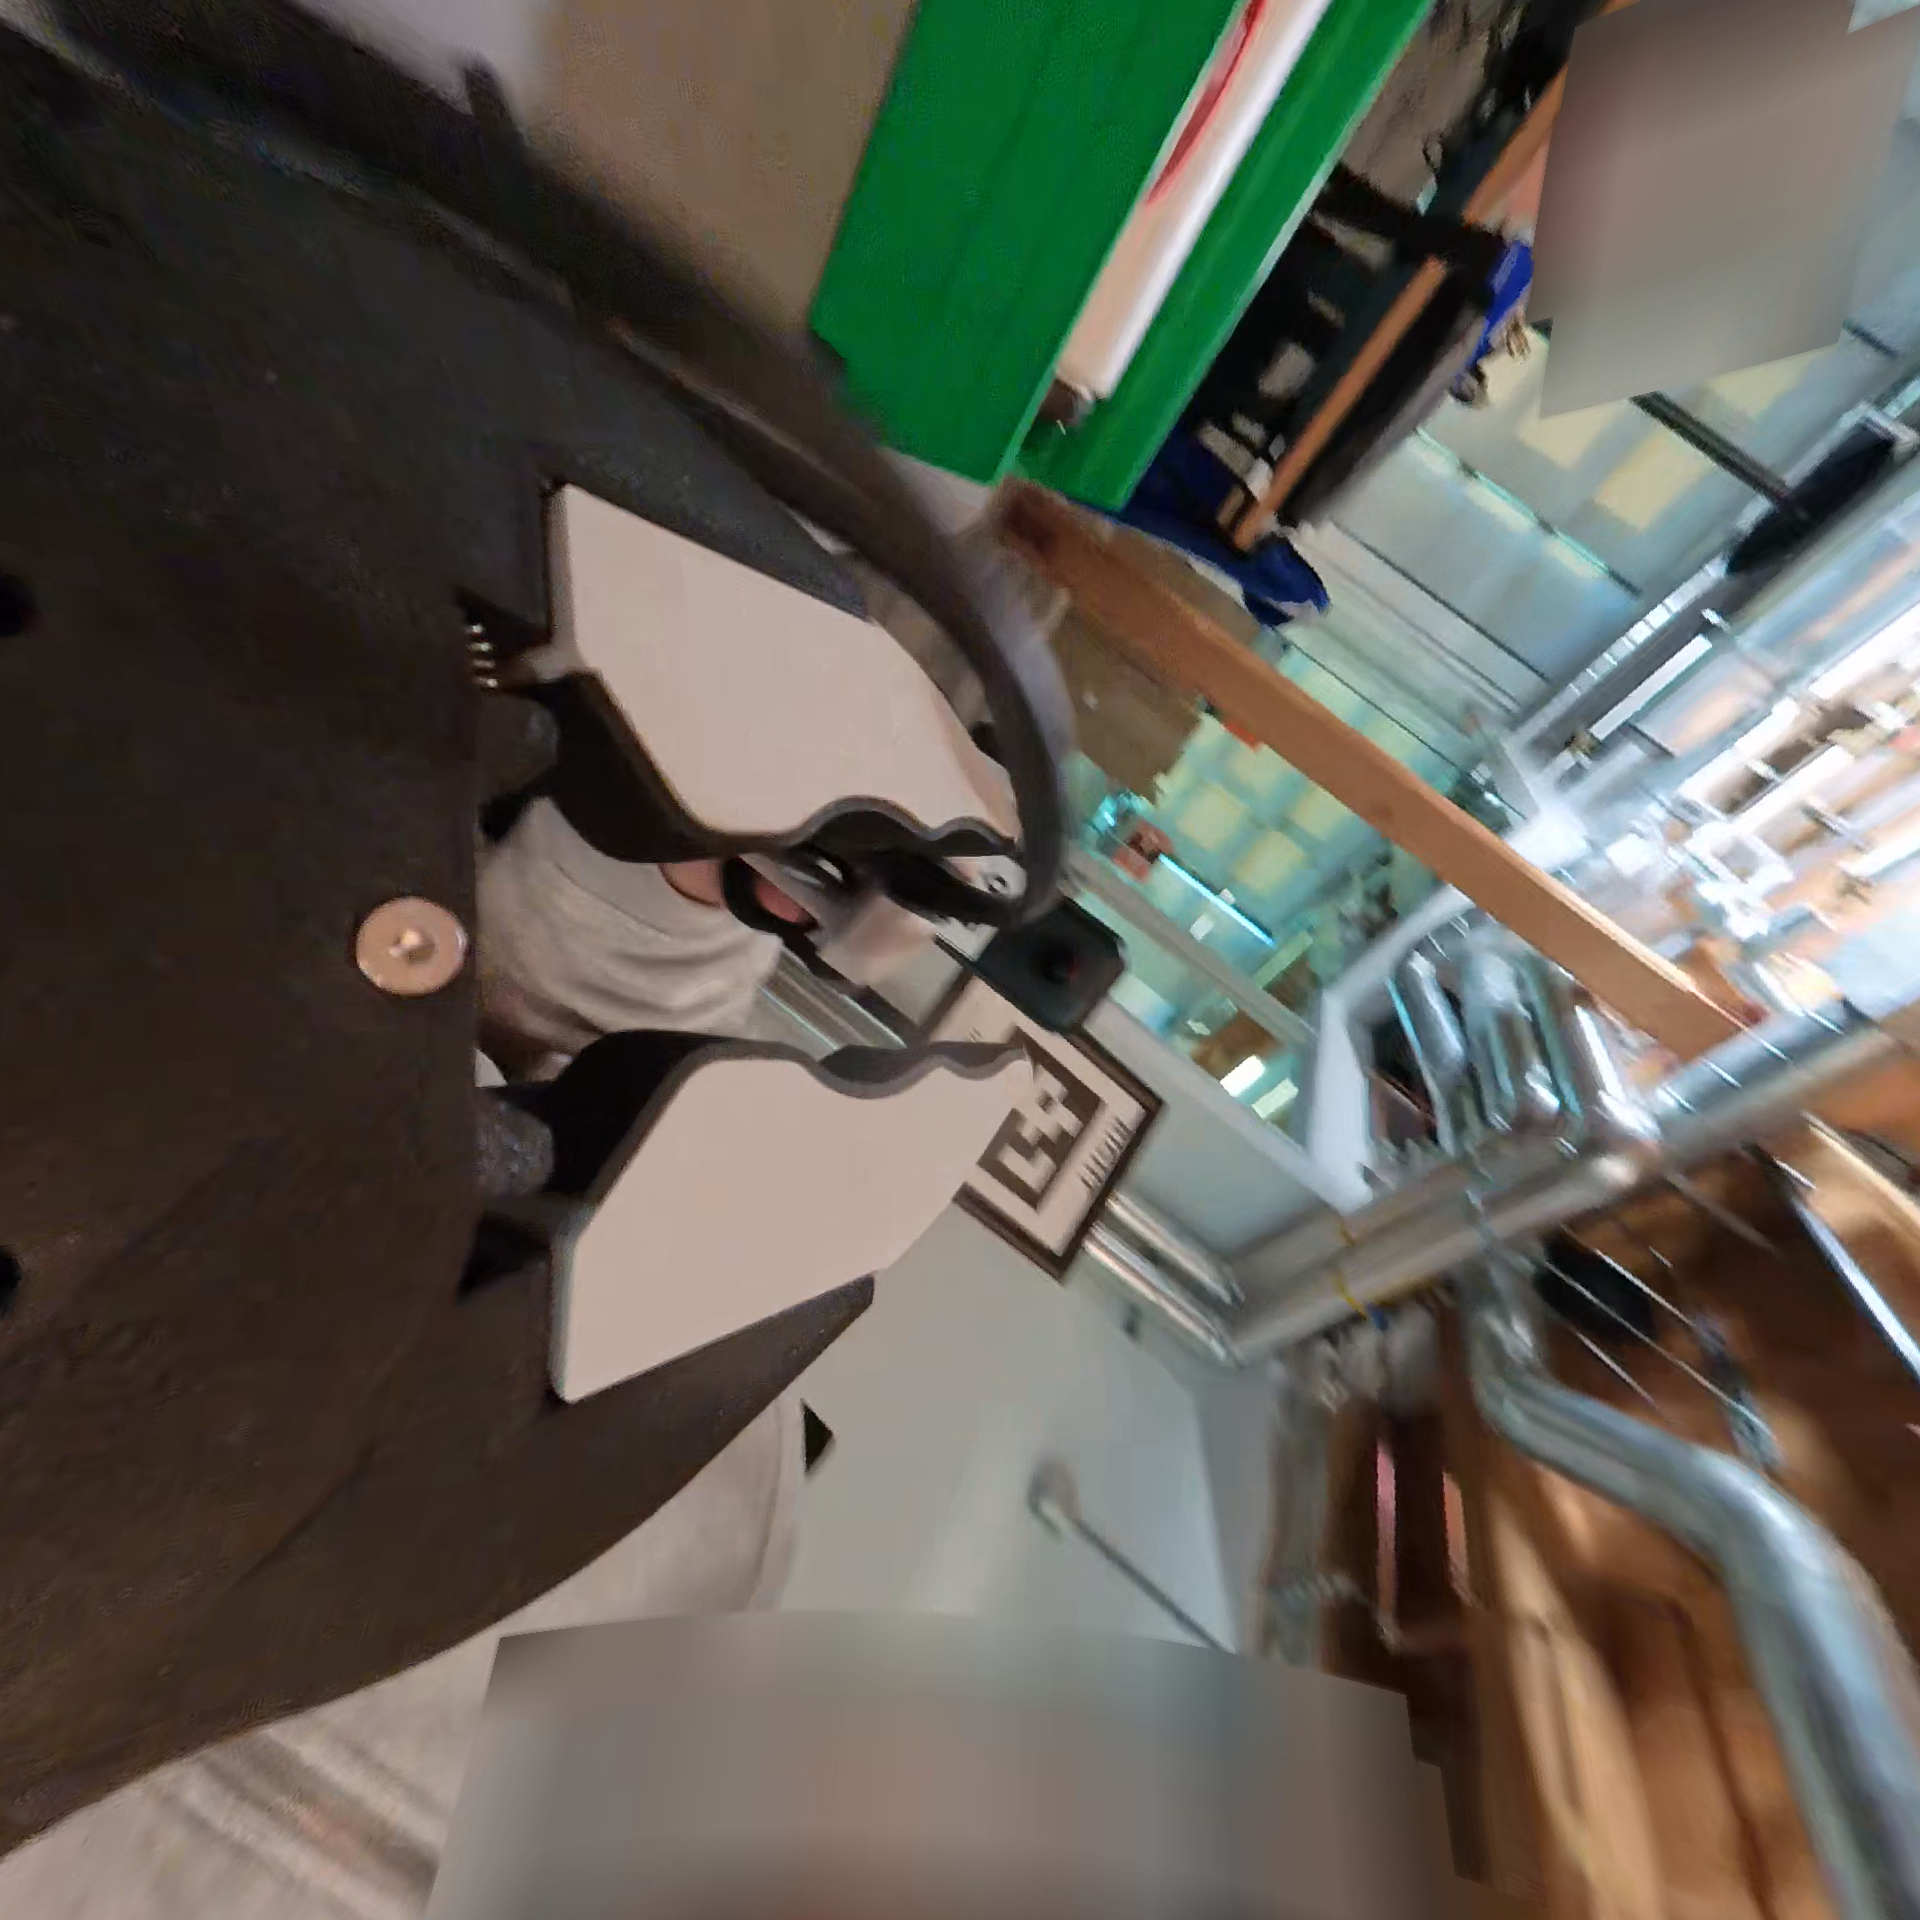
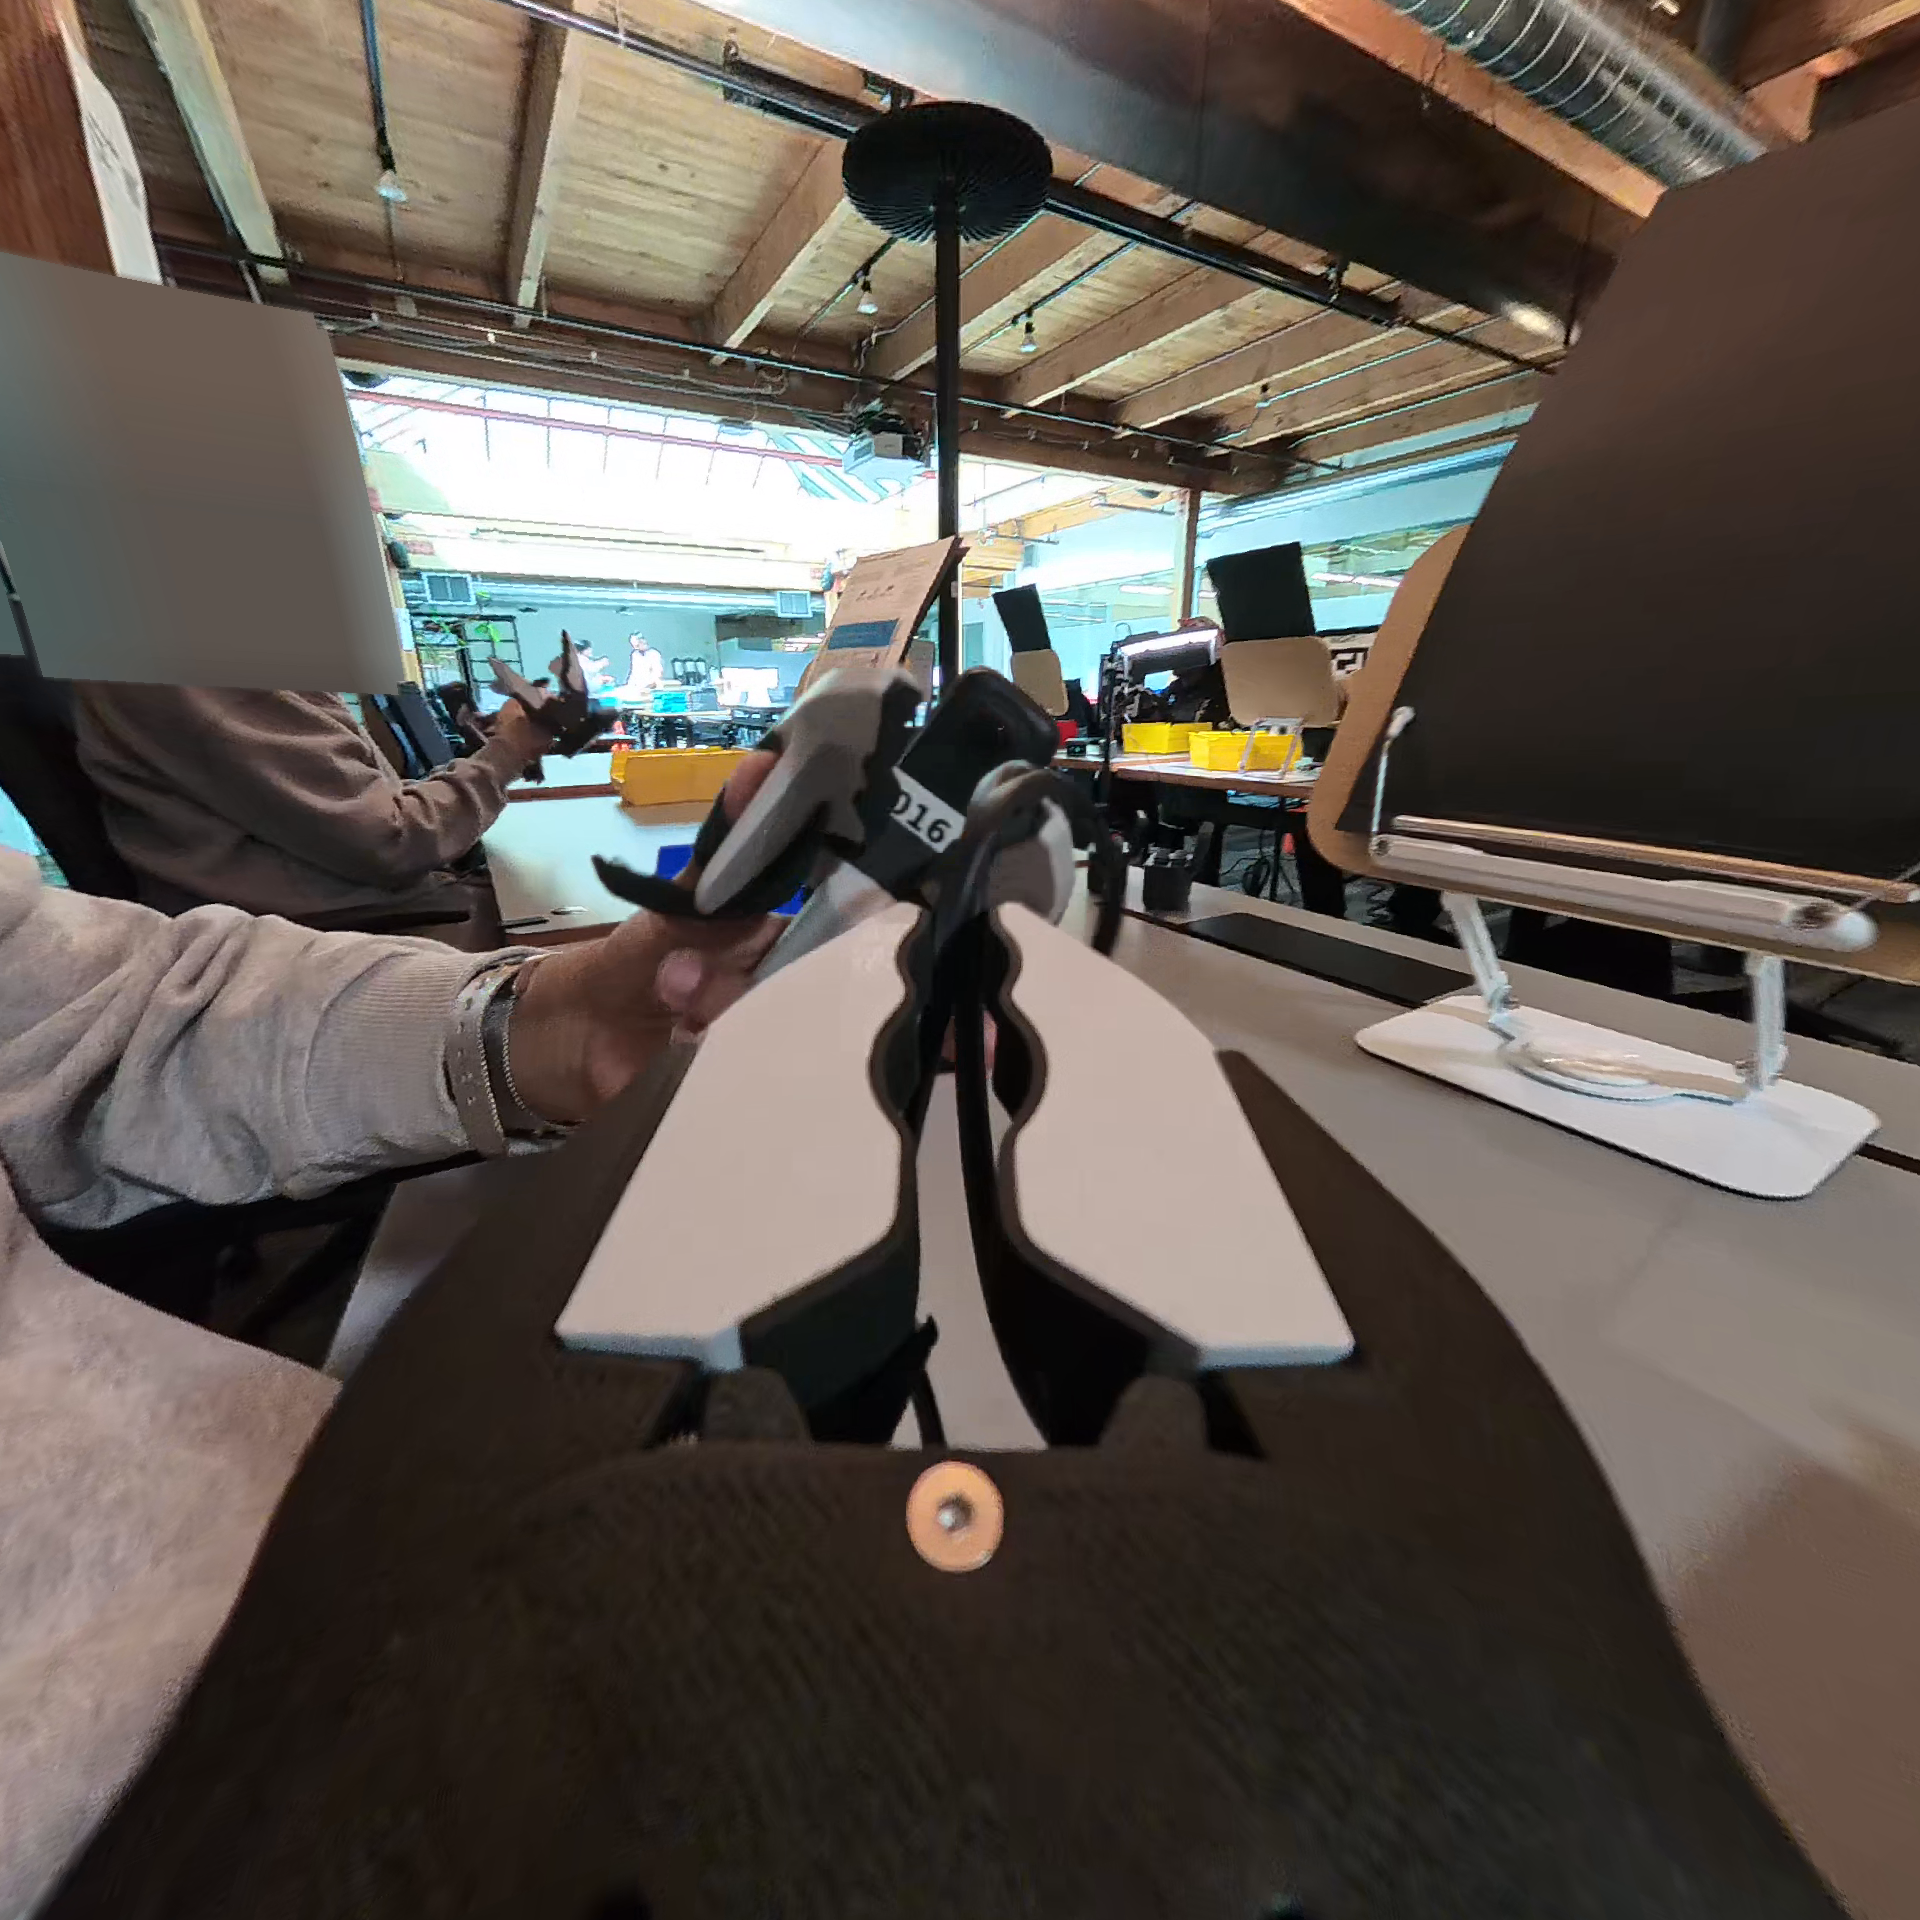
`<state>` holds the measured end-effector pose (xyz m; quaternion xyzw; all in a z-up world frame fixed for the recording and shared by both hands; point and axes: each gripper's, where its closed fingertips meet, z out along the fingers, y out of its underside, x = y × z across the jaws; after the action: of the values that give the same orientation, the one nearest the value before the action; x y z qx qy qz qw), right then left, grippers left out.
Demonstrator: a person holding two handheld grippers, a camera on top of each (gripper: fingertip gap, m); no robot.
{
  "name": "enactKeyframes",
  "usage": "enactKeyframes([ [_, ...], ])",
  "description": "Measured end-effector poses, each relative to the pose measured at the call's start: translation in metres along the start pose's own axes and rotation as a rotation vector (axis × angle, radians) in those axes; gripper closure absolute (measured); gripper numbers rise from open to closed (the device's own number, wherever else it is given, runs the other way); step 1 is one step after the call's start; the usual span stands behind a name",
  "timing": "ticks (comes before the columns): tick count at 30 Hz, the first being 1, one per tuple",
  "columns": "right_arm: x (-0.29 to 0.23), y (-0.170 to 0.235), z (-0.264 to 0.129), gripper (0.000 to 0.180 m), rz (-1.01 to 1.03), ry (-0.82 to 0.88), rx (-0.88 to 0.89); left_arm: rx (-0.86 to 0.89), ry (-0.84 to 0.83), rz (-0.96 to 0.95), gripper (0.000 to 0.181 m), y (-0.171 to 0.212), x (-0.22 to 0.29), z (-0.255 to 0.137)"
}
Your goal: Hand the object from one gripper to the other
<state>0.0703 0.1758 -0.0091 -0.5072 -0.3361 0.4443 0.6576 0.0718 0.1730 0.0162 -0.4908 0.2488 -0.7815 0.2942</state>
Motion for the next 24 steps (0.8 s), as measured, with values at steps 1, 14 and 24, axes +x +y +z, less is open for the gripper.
enactKeyframes([
  [1,-0.002,0.002,0.002,0.17,0.01,-0.008,-0.001,0.033,0.029,-0.02,0.148,-0.004,0.004,-0.001],
  [14,-0.013,0.007,0.008,0.17,0.171,-0.095,0.044,-0.019,-0.059,0.202,0.178,-0.001,0.008,-0.001],
  [24,0.015,0.003,-0.002,0.121,0.299,-0.038,0.124,-0.106,-0.194,0.314,0.178,-0.007,0.001,-0.009],
])
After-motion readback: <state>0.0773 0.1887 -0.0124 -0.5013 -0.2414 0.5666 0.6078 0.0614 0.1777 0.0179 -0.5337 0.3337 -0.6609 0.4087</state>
